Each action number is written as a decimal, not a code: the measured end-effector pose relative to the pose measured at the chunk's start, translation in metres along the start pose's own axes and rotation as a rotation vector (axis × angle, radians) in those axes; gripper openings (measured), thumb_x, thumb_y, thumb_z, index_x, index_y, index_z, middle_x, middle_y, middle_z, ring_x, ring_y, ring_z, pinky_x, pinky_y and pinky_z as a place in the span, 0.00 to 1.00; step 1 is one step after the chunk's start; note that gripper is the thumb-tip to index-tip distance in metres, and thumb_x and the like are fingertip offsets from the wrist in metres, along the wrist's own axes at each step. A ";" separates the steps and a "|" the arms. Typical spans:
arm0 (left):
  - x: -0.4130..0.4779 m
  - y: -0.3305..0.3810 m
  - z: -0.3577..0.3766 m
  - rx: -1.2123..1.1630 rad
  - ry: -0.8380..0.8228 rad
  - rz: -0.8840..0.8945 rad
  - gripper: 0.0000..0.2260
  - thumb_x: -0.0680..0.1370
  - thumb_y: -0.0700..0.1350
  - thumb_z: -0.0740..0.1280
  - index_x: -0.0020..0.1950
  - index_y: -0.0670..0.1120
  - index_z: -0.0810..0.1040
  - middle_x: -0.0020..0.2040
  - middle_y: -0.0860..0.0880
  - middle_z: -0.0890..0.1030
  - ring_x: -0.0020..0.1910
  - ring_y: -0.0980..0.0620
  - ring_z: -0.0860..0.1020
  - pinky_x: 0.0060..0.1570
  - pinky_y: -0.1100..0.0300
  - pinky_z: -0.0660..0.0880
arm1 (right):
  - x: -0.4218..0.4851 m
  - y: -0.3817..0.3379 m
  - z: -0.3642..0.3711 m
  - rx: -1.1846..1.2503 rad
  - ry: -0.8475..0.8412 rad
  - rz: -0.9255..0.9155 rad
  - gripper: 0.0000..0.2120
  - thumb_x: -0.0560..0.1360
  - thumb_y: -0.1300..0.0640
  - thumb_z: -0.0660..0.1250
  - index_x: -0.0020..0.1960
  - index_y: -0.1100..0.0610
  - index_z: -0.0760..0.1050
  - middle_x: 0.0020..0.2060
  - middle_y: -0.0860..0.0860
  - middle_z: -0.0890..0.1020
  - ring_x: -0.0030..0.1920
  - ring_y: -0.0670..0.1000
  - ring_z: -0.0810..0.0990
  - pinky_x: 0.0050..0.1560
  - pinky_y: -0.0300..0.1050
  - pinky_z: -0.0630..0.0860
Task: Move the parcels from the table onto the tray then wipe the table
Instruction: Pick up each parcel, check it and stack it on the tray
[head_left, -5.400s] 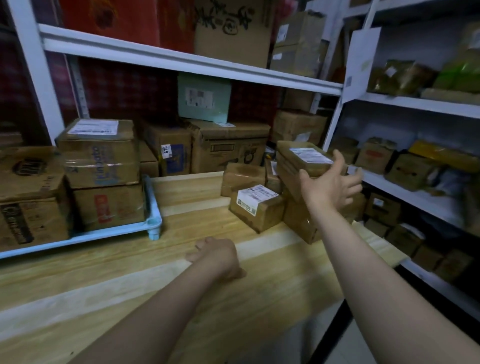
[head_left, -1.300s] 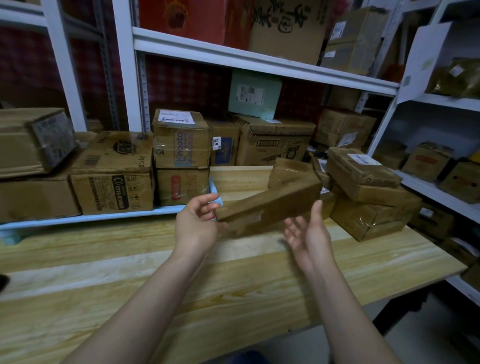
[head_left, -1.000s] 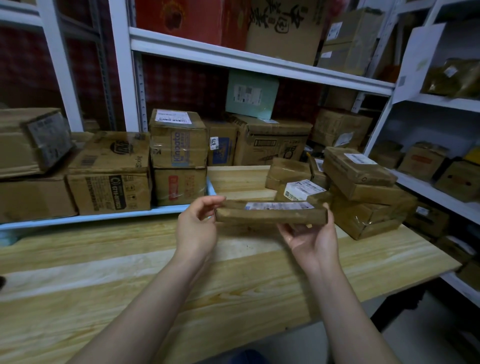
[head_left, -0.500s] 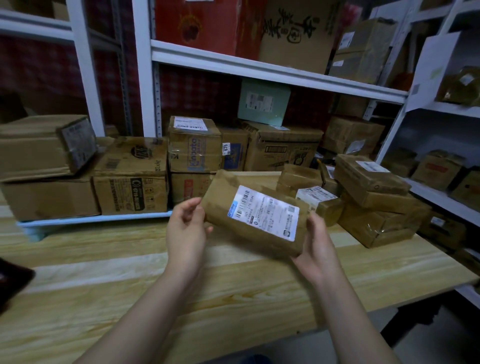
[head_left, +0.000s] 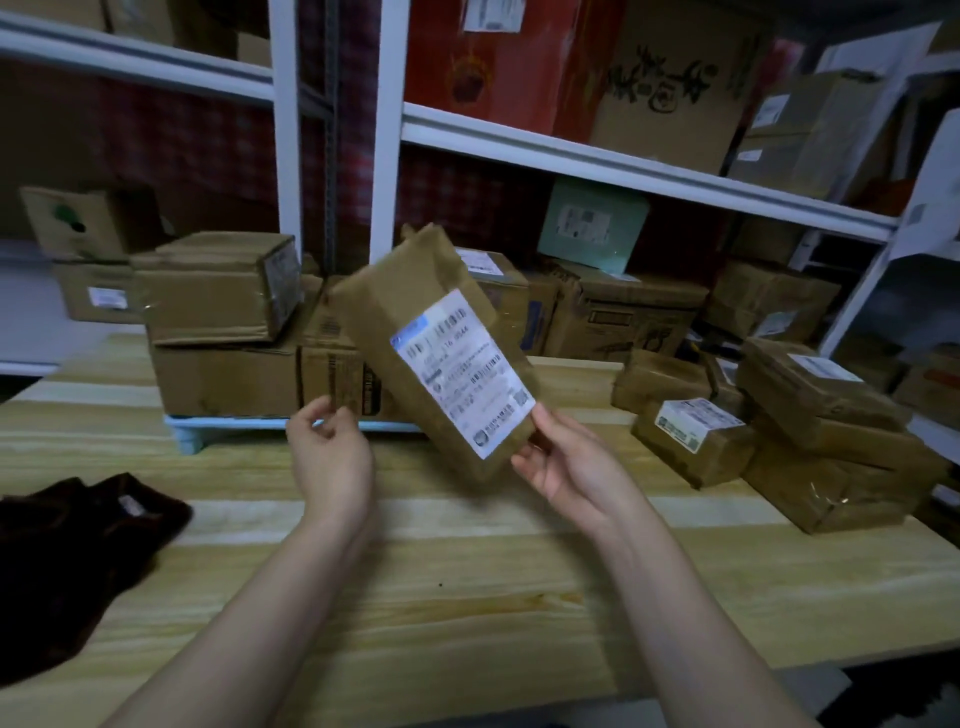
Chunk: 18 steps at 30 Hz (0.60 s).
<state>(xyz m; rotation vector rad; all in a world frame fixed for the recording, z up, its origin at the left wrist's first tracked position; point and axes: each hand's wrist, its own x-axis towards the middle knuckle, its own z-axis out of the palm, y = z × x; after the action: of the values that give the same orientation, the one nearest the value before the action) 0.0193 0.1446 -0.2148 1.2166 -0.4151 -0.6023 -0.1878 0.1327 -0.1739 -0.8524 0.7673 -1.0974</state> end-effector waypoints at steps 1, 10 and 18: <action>0.006 -0.004 -0.004 0.038 -0.007 -0.048 0.11 0.79 0.45 0.63 0.61 0.49 0.71 0.44 0.50 0.77 0.55 0.38 0.79 0.61 0.45 0.73 | 0.003 0.001 0.012 0.021 -0.007 0.024 0.08 0.76 0.60 0.68 0.55 0.62 0.78 0.43 0.58 0.84 0.37 0.53 0.82 0.33 0.43 0.82; 0.037 -0.013 -0.015 0.205 -0.069 -0.304 0.23 0.77 0.46 0.67 0.71 0.42 0.67 0.60 0.42 0.78 0.57 0.40 0.78 0.61 0.47 0.75 | 0.041 0.008 0.104 0.008 0.085 0.117 0.07 0.80 0.62 0.67 0.52 0.66 0.76 0.39 0.61 0.77 0.38 0.56 0.82 0.32 0.47 0.84; 0.059 -0.012 -0.010 0.143 -0.043 -0.414 0.25 0.78 0.48 0.67 0.72 0.40 0.64 0.61 0.39 0.77 0.59 0.37 0.77 0.61 0.46 0.74 | 0.070 0.021 0.135 -0.765 0.329 -0.226 0.19 0.77 0.52 0.71 0.64 0.45 0.67 0.48 0.53 0.82 0.40 0.53 0.84 0.42 0.50 0.83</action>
<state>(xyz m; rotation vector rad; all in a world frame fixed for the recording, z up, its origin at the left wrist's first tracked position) 0.0690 0.1120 -0.2304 1.4420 -0.2438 -0.9673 -0.0436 0.0967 -0.1365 -1.4438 1.4400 -1.1654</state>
